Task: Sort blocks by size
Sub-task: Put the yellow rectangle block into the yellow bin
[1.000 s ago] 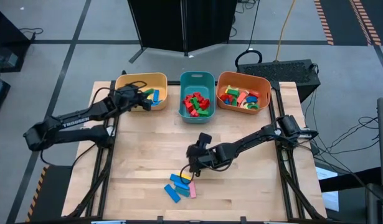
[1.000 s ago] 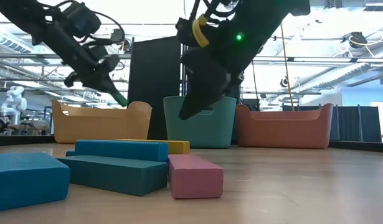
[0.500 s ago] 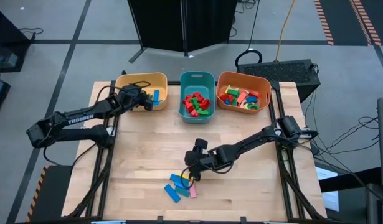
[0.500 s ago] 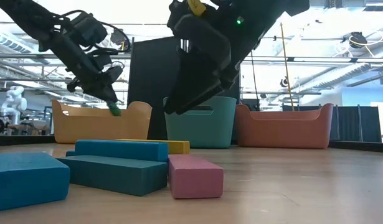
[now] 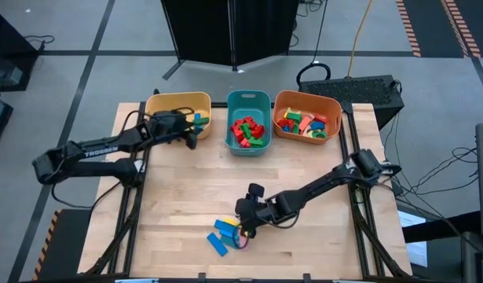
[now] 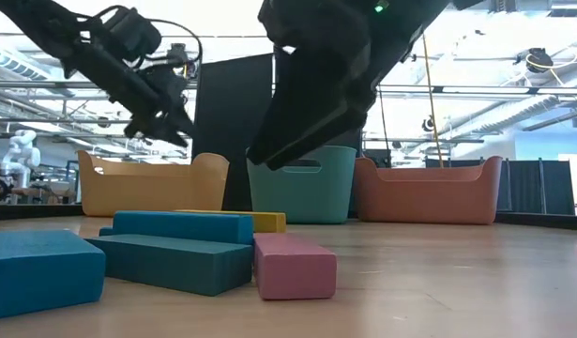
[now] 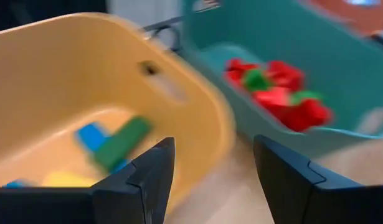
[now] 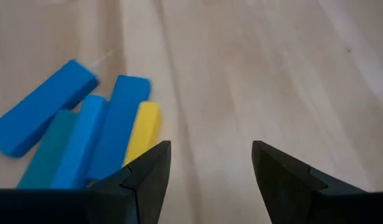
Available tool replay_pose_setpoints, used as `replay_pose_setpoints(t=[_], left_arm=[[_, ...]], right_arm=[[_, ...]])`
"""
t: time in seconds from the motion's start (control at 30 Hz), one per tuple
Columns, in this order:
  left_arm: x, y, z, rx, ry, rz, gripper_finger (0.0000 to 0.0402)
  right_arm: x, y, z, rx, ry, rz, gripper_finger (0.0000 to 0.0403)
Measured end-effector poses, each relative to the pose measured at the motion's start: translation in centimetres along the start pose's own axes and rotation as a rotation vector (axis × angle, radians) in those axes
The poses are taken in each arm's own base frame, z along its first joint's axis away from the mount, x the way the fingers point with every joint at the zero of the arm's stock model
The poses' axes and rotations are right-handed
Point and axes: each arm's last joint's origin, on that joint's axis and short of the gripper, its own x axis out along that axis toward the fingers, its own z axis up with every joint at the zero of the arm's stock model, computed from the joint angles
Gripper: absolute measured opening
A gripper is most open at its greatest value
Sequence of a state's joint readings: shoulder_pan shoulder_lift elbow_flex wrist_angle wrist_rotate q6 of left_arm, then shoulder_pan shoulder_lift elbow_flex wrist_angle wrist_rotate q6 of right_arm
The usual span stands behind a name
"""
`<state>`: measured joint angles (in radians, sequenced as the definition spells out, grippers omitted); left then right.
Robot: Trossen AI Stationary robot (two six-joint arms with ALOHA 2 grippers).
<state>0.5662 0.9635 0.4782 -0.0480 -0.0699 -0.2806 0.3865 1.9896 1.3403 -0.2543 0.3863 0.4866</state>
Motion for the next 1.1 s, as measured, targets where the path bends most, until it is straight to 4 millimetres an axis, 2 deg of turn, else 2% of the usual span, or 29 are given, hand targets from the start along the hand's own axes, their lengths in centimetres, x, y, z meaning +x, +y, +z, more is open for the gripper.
replay_pose_setpoints(t=[0.17, 0.4, 0.7, 0.87, 1.1], left_arm=[[-0.6, -2.4, -0.3, 0.058, -0.012, -0.134, 0.0207], [-1.7, -5.9, -1.7, 0.154, 0.015, -0.272, 0.0207], [-3.5, -9.3, -3.4, 0.251, 0.008, -0.389, 0.0207], [-4.2, -10.2, -4.0, 0.282, 0.004, -0.415, 0.0207], [-5.2, -11.3, -4.9, 0.327, -0.007, -0.437, 0.0207]], right_arm=[[-0.7, 1.6, -0.8, -0.002, 0.006, 0.048, 0.021], [-1.4, 3.1, -1.7, -0.011, 0.025, 0.104, 0.021], [1.0, 3.6, -2.8, 0.011, 0.014, 0.104, 0.021], [1.3, 3.4, -2.8, 0.054, -0.014, 0.045, 0.021], [3.2, 2.9, -3.8, 0.1, 0.018, 0.0, 0.021]])
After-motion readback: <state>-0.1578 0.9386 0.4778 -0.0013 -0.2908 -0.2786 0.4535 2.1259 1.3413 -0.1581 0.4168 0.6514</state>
